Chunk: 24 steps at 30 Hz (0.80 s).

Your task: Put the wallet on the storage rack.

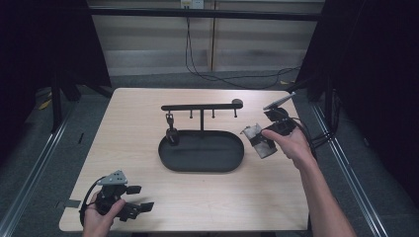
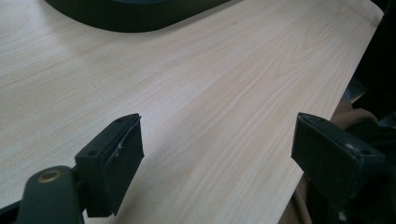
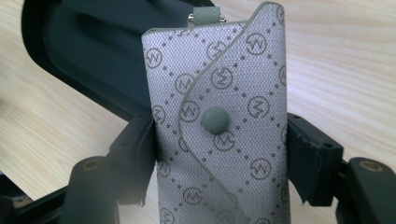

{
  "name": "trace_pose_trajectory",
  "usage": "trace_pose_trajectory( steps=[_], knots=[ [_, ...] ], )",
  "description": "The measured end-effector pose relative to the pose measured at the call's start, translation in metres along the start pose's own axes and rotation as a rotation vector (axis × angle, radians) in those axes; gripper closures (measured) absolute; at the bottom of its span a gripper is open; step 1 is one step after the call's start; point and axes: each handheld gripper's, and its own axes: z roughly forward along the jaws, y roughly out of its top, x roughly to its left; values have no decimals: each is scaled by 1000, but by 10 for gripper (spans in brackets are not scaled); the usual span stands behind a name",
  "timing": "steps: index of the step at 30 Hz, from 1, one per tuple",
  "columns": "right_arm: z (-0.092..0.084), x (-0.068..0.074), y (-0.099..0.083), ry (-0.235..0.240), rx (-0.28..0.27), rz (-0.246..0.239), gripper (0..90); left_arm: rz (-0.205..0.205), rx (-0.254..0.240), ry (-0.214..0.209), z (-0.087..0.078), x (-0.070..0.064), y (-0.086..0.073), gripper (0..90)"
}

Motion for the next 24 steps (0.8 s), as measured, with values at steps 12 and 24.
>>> trace_pose_trajectory(
  steps=[12, 24],
  knots=[
    [23, 23, 13, 56, -30, -16, 325, 4, 4, 1, 0, 0, 0, 173],
    [49, 23, 18, 91, -91, 43, 325, 9, 15, 8, 1, -1, 1, 173]
  ],
)
